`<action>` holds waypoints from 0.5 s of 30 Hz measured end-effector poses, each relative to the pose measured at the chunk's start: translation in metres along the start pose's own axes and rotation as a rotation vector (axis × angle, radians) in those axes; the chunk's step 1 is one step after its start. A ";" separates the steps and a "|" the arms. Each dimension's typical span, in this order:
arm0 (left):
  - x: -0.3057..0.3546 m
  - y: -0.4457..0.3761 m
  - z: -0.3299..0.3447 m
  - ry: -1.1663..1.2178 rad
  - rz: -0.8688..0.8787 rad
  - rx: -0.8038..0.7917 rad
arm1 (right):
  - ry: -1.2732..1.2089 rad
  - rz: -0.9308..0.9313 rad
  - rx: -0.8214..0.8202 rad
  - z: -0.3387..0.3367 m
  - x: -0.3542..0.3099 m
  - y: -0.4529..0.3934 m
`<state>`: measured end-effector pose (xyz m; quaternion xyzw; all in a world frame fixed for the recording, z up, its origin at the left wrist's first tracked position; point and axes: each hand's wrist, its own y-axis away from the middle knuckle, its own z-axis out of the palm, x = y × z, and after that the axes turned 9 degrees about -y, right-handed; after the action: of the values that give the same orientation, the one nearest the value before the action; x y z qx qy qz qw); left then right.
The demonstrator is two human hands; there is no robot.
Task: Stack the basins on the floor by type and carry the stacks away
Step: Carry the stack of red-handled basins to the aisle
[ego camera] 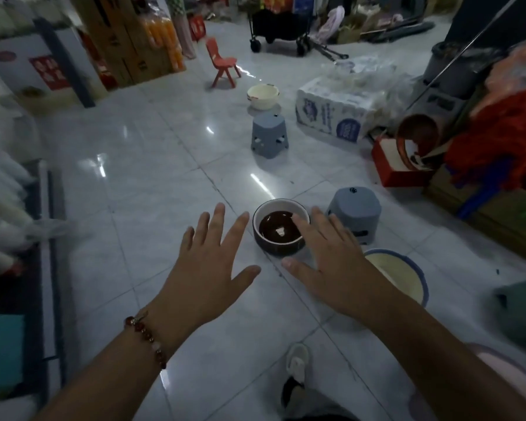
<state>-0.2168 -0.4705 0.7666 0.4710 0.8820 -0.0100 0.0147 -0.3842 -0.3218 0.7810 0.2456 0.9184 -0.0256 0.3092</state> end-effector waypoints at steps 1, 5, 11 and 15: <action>-0.003 -0.020 0.001 -0.004 -0.004 -0.012 | 0.006 -0.006 0.008 -0.006 0.006 -0.019; -0.014 -0.097 -0.001 0.001 -0.021 -0.052 | 0.045 0.011 -0.036 -0.033 0.025 -0.097; -0.045 -0.175 0.009 0.043 -0.084 -0.064 | 0.078 -0.025 -0.112 -0.056 0.028 -0.196; -0.075 -0.215 0.023 0.085 -0.132 -0.109 | 0.123 -0.043 -0.173 -0.050 0.022 -0.249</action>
<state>-0.3535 -0.6530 0.7473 0.4103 0.9102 0.0569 0.0022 -0.5438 -0.5207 0.7824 0.1993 0.9394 0.0624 0.2717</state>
